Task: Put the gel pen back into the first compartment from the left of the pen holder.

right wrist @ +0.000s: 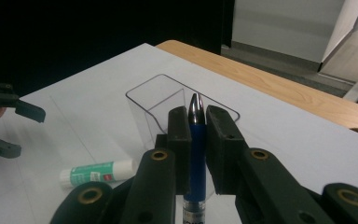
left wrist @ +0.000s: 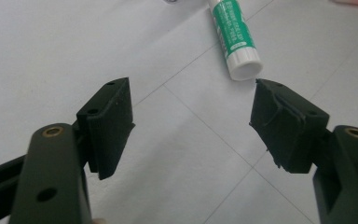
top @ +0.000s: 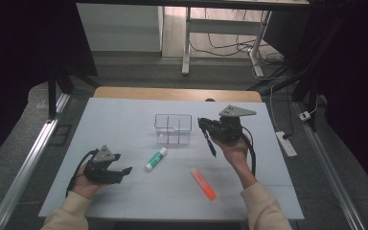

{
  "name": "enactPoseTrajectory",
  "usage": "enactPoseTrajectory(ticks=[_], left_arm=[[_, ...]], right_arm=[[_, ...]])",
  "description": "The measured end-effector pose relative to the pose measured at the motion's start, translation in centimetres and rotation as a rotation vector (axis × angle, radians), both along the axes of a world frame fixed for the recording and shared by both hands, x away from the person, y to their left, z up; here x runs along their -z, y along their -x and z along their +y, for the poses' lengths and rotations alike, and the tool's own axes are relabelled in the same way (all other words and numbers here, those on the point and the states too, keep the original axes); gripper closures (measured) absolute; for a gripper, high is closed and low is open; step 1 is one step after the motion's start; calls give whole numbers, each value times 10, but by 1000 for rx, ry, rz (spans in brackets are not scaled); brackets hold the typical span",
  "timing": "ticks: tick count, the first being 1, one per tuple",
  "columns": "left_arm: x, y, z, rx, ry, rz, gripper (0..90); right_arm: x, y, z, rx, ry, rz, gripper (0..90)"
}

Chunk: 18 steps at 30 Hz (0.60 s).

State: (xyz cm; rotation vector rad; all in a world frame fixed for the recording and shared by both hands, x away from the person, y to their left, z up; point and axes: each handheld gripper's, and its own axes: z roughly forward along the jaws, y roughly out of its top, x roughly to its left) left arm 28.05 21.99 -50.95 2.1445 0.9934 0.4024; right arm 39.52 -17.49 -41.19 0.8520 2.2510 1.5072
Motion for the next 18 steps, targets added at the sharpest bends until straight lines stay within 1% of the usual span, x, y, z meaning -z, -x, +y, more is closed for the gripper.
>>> enactPoseTrajectory(ticks=[2,6,8,13,18], left_arm=[[0,0,0,-1,1,0,296],[0,-1,1,-2,6,-1,296],[0,-1,2,-4,9,-1,296],[0,0,2,-1,8,0,296],[0,-1,2,2,7,-1,296]], right_arm=[[-1,1,3,-11,-10,-6,801],[-4,3,8,-15,-21,-25,801],[-4,3,9,-20,-41,-21,801],[-4,1,15,-21,-46,-29,801],[-8,-1,18,-18,-79,-39,801]])
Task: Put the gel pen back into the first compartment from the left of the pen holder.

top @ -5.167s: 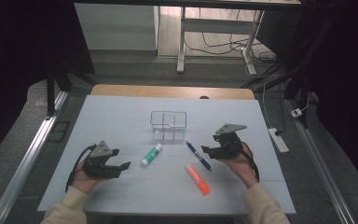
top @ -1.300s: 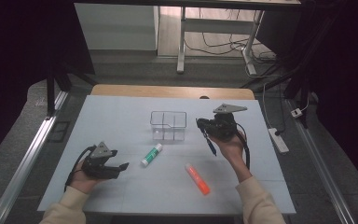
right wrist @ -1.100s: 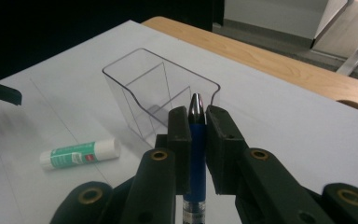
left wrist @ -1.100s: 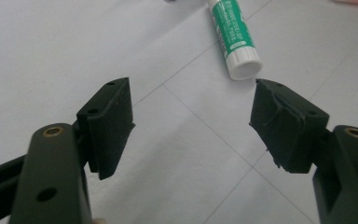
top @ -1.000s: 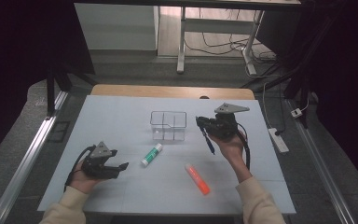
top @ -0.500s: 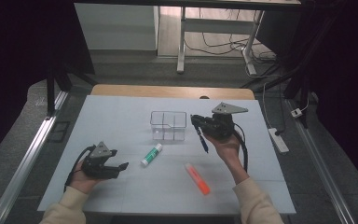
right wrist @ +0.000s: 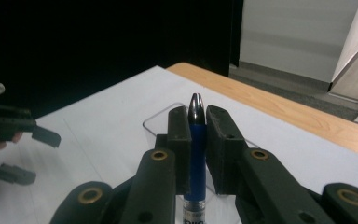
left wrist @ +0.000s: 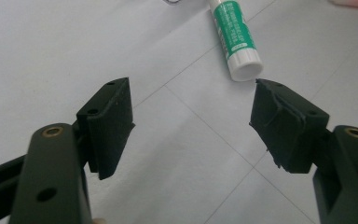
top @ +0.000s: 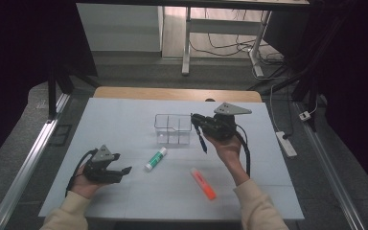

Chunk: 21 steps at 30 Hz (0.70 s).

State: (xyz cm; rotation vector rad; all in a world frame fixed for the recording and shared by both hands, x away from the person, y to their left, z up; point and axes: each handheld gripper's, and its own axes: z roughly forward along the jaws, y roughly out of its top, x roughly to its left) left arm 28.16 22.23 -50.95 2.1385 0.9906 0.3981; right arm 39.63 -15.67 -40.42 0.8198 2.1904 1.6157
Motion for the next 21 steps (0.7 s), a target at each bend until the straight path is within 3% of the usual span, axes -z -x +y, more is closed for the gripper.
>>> enactPoseTrajectory(ticks=[17,21], left_arm=[[0,0,0,-2,-1,1,296],[0,0,0,-5,1,2,296]], right_arm=[[-12,-10,4,0,-52,-23,800],[-15,-17,7,-15,-86,-14,801]])
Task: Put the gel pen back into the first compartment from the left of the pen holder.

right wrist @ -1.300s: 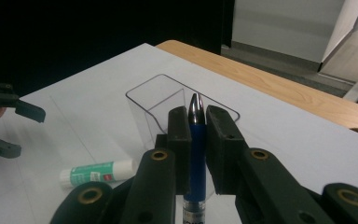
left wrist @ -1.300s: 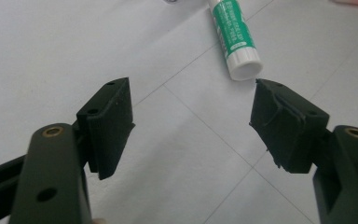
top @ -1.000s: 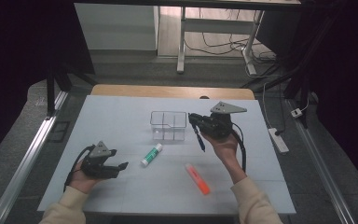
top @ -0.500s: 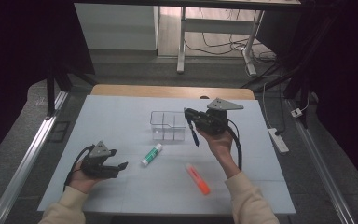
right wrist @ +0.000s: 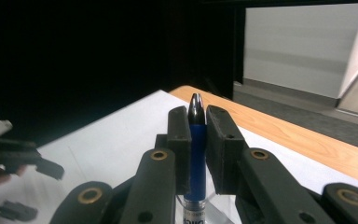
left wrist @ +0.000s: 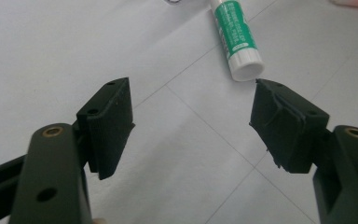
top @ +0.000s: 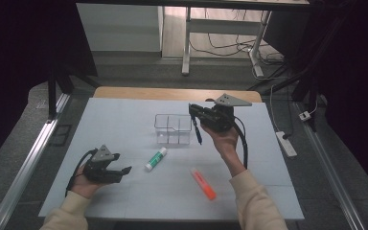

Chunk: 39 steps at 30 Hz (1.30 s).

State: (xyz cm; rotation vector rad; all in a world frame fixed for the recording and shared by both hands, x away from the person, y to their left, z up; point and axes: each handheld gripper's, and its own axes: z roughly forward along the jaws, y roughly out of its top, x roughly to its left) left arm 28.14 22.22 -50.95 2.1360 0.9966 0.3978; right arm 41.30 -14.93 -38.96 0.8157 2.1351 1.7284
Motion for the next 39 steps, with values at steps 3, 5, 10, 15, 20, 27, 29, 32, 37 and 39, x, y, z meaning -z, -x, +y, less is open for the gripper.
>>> enactPoseTrajectory(ticks=[3,5,10,15,20,27,29,32,37,39], left_arm=[[0,0,0,2,0,-1,296],[0,0,0,2,0,0,296],[0,0,1,2,2,1,296],[0,0,1,4,3,1,297],[0,0,1,5,6,1,297],[0,0,2,1,13,0,297],[0,0,2,1,15,-1,297],[-1,0,2,0,17,-1,297],[0,0,2,2,17,0,297],[0,-1,2,1,18,1,297]], right_arm=[[-1,-5,3,-5,-19,4,800],[-1,-8,6,-10,-33,7,800],[-2,-13,14,-7,-37,1,800],[-4,-18,23,-11,-32,-13,800],[-4,-24,31,-8,-37,-8,800],[-4,-30,39,-8,-54,-2,800],[-5,-30,42,-9,-56,-8,800],[-7,-30,44,-12,-58,-13,800],[-10,-30,50,-20,-62,-25,800],[-11,-32,53,-27,-63,-23,799]])
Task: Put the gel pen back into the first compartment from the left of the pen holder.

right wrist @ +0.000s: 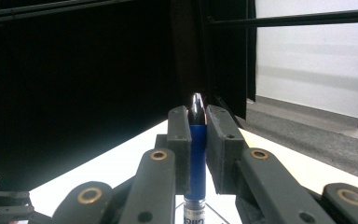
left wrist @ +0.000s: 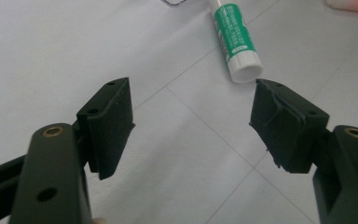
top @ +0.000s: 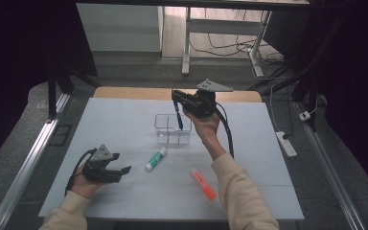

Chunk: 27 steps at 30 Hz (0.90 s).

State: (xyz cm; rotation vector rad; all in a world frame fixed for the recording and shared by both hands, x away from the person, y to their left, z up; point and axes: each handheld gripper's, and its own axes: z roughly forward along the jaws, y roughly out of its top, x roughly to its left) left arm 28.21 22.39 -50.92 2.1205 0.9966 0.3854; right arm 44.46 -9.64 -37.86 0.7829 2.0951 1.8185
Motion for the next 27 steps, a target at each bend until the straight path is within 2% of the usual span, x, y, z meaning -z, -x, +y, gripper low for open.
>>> enactPoseTrajectory(ticks=[3,15,27], left_arm=[[-1,0,0,2,3,-3,297],[-1,0,1,6,15,-6,297],[-1,0,1,12,13,-3,297]], right_arm=[[0,-2,4,-8,-15,12,799],[3,-15,33,-9,12,-4,799],[7,-29,47,5,6,-8,798]])
